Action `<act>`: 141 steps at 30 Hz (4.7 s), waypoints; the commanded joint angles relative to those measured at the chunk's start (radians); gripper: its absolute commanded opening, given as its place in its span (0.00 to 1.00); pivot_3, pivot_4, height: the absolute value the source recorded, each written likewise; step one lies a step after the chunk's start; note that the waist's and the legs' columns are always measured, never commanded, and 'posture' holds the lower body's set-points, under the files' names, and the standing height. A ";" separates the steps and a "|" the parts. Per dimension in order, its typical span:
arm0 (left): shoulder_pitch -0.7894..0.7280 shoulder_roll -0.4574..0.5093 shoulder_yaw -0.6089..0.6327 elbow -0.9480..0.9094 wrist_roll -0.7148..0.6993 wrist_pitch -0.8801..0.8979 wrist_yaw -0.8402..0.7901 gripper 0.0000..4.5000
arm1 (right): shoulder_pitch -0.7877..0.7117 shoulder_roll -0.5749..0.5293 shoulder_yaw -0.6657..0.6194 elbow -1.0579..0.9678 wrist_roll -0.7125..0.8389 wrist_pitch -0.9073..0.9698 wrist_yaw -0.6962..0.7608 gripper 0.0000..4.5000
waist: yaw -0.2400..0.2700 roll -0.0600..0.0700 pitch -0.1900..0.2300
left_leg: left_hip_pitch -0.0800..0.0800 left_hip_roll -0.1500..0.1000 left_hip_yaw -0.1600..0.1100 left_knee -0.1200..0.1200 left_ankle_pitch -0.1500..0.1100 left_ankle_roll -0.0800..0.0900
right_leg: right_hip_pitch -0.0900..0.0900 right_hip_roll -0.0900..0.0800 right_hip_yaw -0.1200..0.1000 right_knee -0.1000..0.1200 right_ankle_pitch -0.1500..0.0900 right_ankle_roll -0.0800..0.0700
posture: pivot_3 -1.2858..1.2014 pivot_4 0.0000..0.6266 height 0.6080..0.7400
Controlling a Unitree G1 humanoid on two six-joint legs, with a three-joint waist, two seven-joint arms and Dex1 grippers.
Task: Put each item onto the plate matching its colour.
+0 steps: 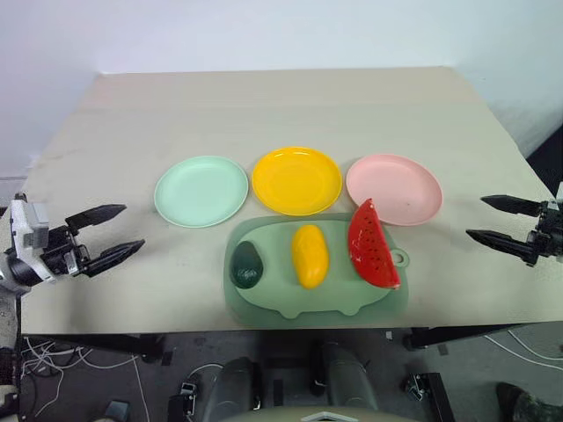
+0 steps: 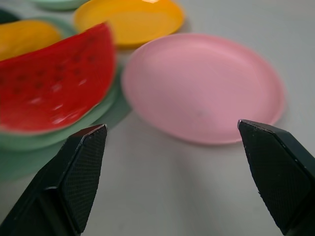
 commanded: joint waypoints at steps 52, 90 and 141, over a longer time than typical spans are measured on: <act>-0.001 -0.160 -0.019 -0.090 0.075 -0.110 0.065 1.00 | -0.250 0.087 0.102 -0.888 0.552 1.362 -0.874 1.00 | 0.008 -0.001 0.000 | -0.003 0.000 -0.001 0.001 0.000 0.000 | -0.002 -0.001 0.001 0.000 0.000 -0.001 | 0.52 0.24 0.95; 0.044 -0.219 -0.029 -0.143 0.080 -0.155 0.144 1.00 | -0.072 0.141 0.430 -1.046 0.233 1.251 -1.016 0.87 | 0.004 -0.009 -0.004 | -0.002 0.000 -0.002 0.001 -0.001 0.002 | -0.002 0.001 0.000 -0.001 0.000 0.000 | 0.52 0.24 0.95; -0.001 -0.219 -0.041 -0.138 0.080 -0.130 0.165 1.00 | -0.824 0.105 0.516 -0.108 -0.303 0.850 -0.461 0.98 | 0.001 -0.003 0.000 | -0.005 -0.001 0.000 0.000 -0.001 0.002 | -0.005 0.000 0.000 0.001 0.000 -0.001 | 0.52 0.24 0.95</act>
